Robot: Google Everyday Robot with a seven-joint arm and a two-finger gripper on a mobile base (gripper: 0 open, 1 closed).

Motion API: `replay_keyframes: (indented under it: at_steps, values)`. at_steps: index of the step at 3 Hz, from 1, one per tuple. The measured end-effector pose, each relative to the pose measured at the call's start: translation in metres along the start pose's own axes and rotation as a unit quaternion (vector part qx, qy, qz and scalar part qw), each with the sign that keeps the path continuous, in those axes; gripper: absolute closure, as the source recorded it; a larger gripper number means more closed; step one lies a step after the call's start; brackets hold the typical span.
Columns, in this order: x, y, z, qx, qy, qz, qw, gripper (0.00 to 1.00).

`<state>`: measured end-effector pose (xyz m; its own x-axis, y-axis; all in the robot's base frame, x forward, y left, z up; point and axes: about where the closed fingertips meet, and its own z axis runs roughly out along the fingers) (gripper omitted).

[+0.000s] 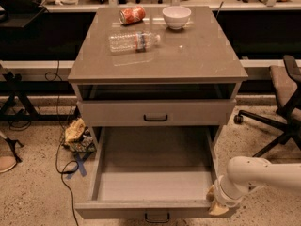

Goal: Open middle drawer

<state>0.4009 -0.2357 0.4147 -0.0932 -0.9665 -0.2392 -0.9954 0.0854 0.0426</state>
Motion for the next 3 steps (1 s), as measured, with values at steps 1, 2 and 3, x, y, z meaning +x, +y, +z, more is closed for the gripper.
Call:
replay_keyframes:
  at_steps: [1,2,3]
  values:
    - [0.0,0.001,0.001,-0.001,0.0,0.0,1.0,0.11]
    - [0.002,0.0,-0.018,0.009,-0.019,-0.012,0.9997,0.0]
    - [0.013,0.001,-0.073,0.053,-0.051,-0.025,0.997,0.0]
